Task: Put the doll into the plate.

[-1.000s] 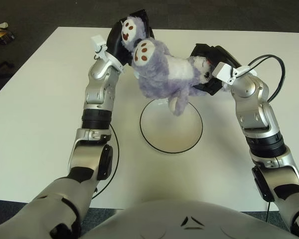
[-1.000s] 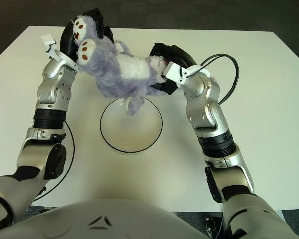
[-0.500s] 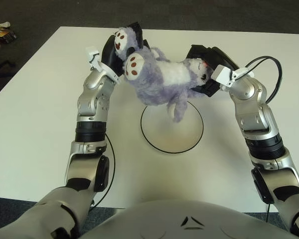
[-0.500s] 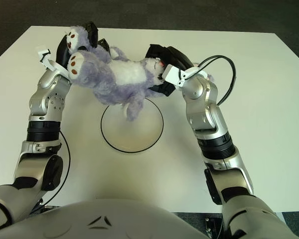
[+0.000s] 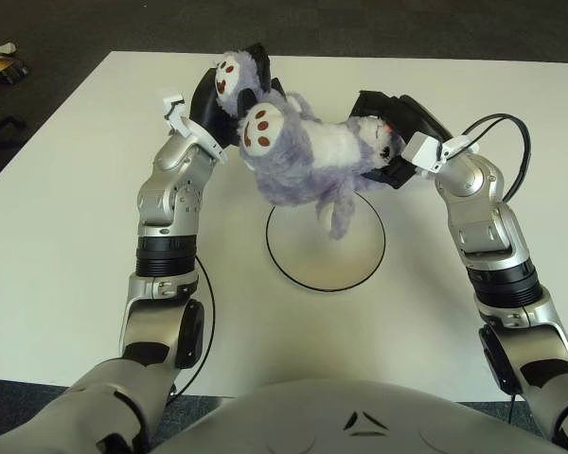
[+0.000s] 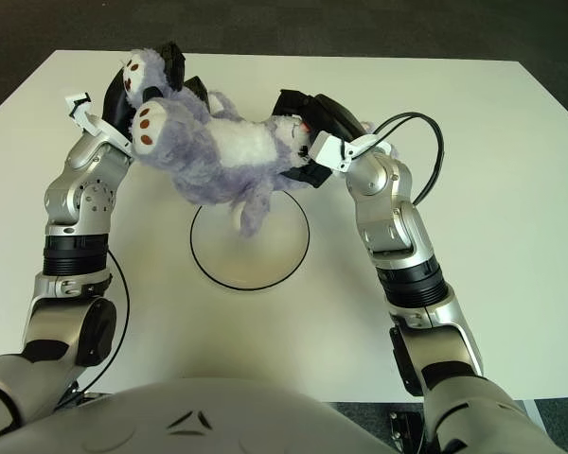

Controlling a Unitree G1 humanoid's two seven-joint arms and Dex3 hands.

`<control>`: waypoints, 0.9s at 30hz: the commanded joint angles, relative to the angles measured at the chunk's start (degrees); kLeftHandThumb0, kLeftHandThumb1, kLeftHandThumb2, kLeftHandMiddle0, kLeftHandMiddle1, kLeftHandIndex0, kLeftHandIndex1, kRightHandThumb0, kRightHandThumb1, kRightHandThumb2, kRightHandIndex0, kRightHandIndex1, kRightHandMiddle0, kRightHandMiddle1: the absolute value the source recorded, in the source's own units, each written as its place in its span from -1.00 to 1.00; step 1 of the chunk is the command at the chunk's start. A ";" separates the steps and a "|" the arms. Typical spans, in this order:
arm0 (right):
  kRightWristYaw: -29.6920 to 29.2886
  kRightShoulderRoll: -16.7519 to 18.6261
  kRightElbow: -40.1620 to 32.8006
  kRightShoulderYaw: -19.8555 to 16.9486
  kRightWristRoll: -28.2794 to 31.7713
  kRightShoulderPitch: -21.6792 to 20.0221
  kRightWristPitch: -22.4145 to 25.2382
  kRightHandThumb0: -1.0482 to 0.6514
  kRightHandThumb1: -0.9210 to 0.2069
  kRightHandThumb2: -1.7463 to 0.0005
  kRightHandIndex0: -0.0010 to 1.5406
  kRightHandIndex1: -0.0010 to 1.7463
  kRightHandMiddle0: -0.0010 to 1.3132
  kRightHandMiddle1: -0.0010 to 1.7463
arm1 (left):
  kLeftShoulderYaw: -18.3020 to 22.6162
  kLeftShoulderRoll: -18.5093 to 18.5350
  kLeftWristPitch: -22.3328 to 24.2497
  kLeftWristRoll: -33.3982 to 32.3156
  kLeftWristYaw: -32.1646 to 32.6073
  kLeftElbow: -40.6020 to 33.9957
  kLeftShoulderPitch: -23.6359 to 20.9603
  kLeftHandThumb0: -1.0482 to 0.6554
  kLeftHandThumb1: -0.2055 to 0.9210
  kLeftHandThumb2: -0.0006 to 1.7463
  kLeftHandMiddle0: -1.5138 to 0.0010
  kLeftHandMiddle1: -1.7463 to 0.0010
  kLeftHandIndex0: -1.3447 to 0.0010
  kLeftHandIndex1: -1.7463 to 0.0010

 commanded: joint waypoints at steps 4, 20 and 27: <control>-1.29 -0.30 0.03 -1.38 1.88 0.61 -3.05 0.92 0.53 -0.87 0.07 1.00 0.71 1.00 | -0.44 0.39 2.19 0.03 1.47 -1.23 1.35 0.84 -0.28 0.67 0.07 -1.00 -0.32 -1.00; -0.49 -2.16 -0.14 -0.92 0.82 0.88 -3.80 0.93 0.55 -0.89 0.09 1.00 0.69 1.00 | -0.91 1.10 3.52 0.39 1.70 -0.80 1.35 0.84 -0.30 0.68 0.06 -1.00 -0.34 -1.00; 1.30 -2.78 -1.04 -0.93 1.83 1.59 -2.67 0.94 0.56 -0.89 0.09 1.00 0.65 1.00 | -1.24 1.47 3.62 0.74 1.40 -1.85 2.28 0.85 -0.33 0.70 0.04 -1.00 -0.32 -1.00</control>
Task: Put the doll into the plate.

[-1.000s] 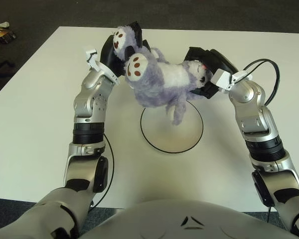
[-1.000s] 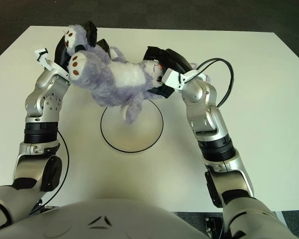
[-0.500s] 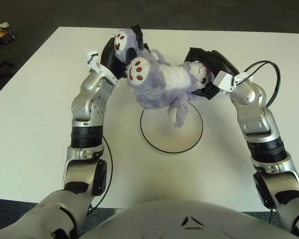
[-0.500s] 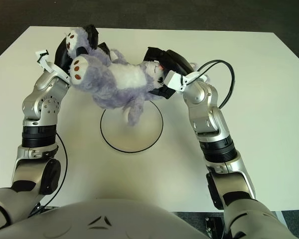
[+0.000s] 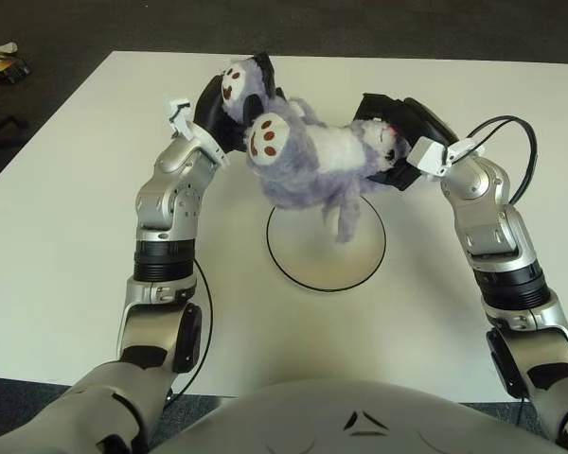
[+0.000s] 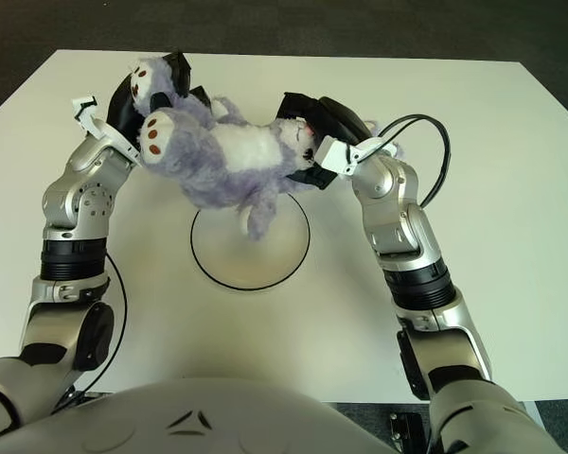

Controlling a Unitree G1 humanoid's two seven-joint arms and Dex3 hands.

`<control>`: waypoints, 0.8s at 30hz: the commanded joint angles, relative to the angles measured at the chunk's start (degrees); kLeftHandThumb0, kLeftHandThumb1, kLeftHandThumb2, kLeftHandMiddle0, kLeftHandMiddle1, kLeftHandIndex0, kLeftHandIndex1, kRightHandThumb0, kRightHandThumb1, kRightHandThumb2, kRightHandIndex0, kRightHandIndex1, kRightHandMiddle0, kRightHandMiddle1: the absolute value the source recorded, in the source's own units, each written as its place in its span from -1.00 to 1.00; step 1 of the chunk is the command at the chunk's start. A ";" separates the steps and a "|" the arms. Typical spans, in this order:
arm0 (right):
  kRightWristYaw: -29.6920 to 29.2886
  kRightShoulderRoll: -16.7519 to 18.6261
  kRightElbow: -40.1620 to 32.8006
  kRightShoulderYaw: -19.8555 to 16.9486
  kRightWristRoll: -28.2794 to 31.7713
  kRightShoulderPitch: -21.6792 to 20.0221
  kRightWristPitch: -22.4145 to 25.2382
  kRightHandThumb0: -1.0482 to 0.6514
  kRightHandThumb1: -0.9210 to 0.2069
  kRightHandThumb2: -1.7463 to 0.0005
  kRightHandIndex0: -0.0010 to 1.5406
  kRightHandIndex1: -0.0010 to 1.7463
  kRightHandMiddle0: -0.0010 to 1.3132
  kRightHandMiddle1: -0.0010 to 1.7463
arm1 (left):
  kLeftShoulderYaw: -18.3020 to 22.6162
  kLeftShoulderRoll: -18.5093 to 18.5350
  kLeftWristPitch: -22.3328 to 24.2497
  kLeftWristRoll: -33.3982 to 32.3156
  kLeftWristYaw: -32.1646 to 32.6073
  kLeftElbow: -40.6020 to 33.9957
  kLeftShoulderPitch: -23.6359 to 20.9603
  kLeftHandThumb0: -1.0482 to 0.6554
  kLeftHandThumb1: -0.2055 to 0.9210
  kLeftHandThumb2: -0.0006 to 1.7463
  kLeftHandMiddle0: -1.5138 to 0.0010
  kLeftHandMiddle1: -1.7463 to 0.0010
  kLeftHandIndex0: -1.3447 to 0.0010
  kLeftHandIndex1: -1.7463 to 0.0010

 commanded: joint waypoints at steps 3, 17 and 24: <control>1.27 -0.62 -1.42 -0.72 1.67 0.34 -0.26 0.93 0.55 -0.89 0.09 1.00 0.64 1.00 | -0.35 0.89 -0.90 1.06 -0.18 -0.48 1.27 0.86 -0.34 0.71 0.04 -1.00 -0.32 -1.00; 5.79 -3.51 -4.96 0.11 -1.11 -0.12 3.54 0.91 0.50 -0.84 0.05 1.00 0.34 1.00 | -1.72 2.48 -4.04 3.54 -2.33 -1.02 2.03 0.87 -0.39 0.75 0.00 -1.00 -0.35 -1.00; 6.84 -5.17 -6.12 0.74 -2.83 -0.18 3.70 0.88 0.42 -0.77 -0.01 1.00 -0.05 1.00 | -1.07 2.43 -2.04 0.92 -3.12 -2.51 2.70 0.87 -0.37 0.74 0.01 -1.00 -0.37 -1.00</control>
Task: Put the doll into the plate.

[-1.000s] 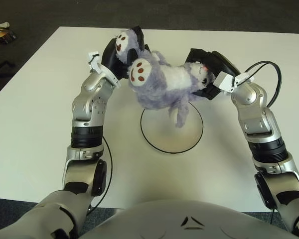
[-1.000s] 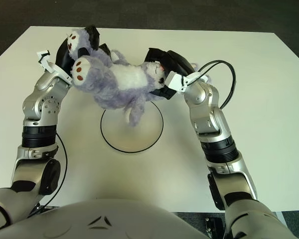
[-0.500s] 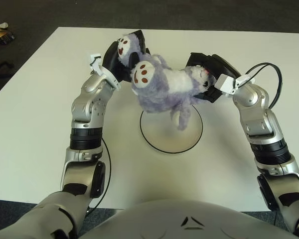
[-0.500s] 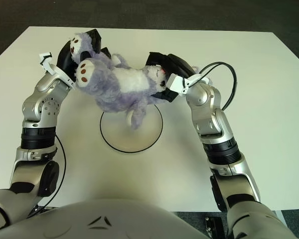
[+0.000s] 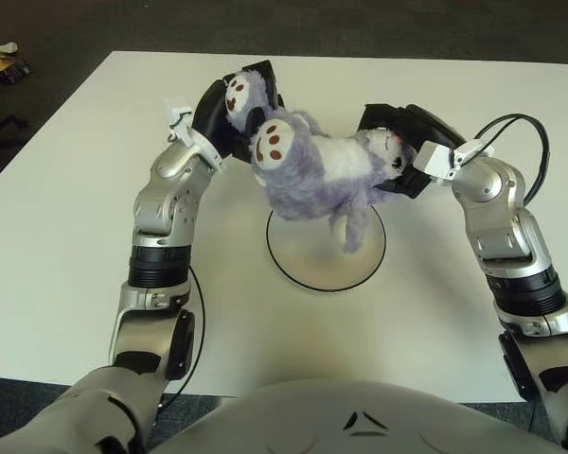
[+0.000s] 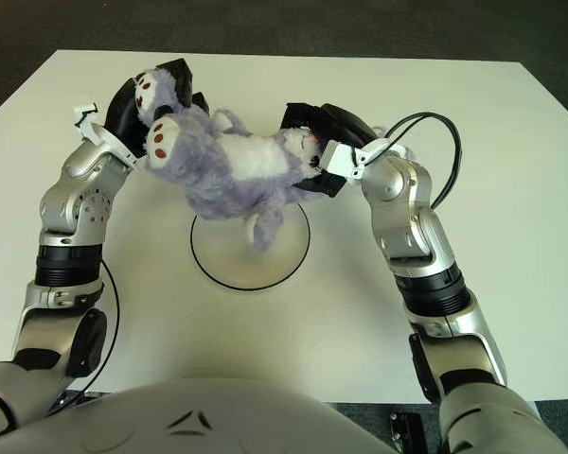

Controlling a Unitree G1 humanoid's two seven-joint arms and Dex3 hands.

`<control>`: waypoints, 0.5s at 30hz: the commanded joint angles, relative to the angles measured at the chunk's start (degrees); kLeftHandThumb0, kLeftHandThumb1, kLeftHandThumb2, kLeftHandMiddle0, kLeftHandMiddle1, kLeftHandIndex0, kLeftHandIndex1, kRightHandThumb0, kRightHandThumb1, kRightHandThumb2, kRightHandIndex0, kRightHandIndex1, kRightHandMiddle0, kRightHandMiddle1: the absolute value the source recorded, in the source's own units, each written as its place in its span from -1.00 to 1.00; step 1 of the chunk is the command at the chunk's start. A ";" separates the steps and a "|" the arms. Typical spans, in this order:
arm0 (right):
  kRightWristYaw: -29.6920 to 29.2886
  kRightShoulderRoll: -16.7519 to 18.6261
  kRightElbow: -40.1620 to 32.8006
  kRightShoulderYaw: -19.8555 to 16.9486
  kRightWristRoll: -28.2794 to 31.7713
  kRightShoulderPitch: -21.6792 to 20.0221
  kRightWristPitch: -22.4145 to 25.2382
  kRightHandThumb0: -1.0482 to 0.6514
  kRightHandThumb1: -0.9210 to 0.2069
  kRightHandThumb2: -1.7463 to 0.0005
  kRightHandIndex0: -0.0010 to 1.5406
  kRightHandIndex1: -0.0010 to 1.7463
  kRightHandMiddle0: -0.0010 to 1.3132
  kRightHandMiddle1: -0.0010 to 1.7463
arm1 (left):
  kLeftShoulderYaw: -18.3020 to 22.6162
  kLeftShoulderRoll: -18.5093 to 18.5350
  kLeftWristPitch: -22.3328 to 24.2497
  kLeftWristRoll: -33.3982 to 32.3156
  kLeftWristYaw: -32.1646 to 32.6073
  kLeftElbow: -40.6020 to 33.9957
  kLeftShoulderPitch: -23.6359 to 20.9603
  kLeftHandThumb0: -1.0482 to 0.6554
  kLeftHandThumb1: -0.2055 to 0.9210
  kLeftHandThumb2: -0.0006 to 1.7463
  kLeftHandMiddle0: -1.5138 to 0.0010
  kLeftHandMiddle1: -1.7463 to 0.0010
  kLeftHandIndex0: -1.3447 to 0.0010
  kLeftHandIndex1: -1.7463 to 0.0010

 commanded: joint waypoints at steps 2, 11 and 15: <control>1.55 -2.25 -3.16 -0.18 -1.09 -0.14 0.35 0.86 0.37 -0.73 -0.04 1.00 -0.19 1.00 | 1.24 0.63 2.86 -3.49 -1.09 -2.02 1.30 0.86 -0.36 0.73 0.02 -1.00 -0.37 -1.00; 5.65 -1.99 -7.88 -0.74 0.43 0.16 6.90 0.75 -0.08 -0.35 -0.30 0.97 -0.72 1.00 | 2.02 2.01 7.92 -7.56 -1.36 -5.32 2.04 0.85 -0.32 0.70 0.05 -1.00 -0.37 -1.00; 6.84 -2.03 -9.01 -0.63 1.28 -0.05 8.52 0.70 -0.35 -0.08 -0.38 0.90 -0.90 0.95 | 2.27 2.32 7.91 -8.52 -2.32 -6.21 2.55 0.82 -0.20 0.60 0.13 -1.00 -0.28 -1.00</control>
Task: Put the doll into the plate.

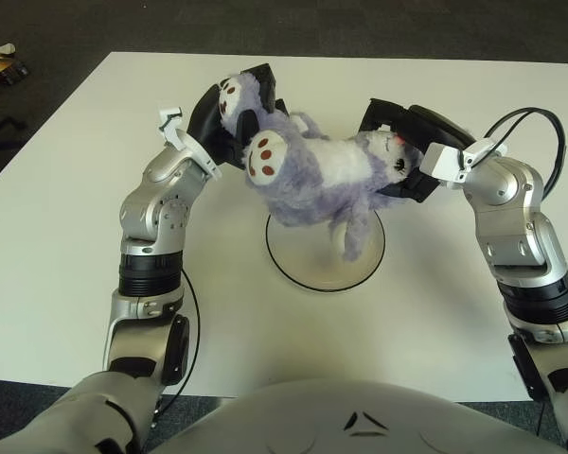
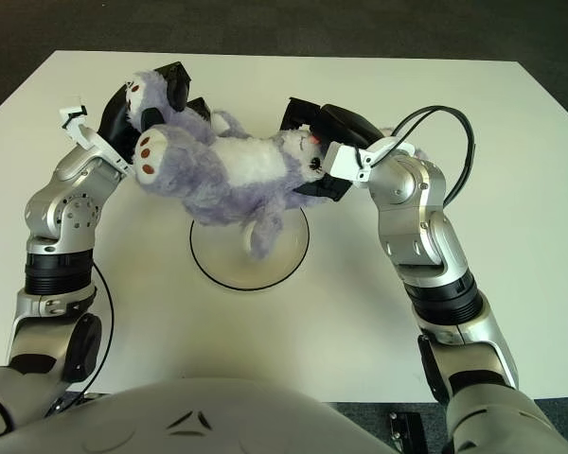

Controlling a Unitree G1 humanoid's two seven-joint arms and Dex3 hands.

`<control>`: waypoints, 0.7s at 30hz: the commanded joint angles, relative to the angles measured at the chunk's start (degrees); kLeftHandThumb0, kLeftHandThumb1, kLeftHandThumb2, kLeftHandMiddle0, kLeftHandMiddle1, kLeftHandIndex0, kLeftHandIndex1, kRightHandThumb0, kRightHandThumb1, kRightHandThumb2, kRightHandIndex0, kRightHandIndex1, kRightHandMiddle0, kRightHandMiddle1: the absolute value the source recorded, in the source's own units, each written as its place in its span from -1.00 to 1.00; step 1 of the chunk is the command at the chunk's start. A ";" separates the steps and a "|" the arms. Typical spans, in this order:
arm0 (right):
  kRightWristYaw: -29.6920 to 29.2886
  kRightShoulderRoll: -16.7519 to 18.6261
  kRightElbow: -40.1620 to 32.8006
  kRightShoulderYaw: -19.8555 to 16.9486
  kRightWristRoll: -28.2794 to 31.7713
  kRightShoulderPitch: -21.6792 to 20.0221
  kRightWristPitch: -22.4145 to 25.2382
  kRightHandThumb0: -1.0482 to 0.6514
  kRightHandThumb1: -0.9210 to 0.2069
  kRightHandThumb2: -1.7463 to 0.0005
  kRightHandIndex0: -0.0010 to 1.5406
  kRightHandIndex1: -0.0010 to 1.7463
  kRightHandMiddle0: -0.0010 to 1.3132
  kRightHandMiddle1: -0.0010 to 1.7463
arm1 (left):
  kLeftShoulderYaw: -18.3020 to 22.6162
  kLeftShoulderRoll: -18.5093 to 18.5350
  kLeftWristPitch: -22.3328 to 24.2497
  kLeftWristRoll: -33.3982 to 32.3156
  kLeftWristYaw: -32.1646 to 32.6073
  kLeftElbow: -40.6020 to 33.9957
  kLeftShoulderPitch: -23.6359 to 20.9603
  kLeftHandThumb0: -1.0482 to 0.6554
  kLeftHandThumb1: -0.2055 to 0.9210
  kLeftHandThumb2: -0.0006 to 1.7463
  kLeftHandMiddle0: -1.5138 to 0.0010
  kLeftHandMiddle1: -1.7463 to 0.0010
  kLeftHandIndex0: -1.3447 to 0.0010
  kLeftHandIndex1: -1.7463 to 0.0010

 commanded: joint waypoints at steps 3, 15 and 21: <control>1.55 -0.37 -2.60 -0.61 1.56 -0.05 1.73 0.68 -0.51 0.11 -0.39 0.83 -0.97 0.85 | 0.04 1.87 -0.14 -0.78 -2.32 -1.36 1.02 0.59 -0.16 0.57 0.25 -0.97 -0.13 -1.00; 1.31 -1.02 -5.16 -1.43 2.09 1.46 2.28 -0.33 0.37 -0.29 -0.79 0.66 -1.00 0.59 | -0.60 3.43 -4.96 -1.89 -11.79 1.50 0.17 0.24 0.32 0.21 0.70 -1.00 0.32 -0.97; 1.16 -0.47 -5.56 -2.05 2.78 1.74 3.36 -0.35 0.39 -0.28 -0.87 0.58 -1.00 0.44 | -1.13 5.29 -10.77 2.03 -15.34 2.71 0.76 -0.15 0.26 0.18 0.94 -0.93 0.27 -0.93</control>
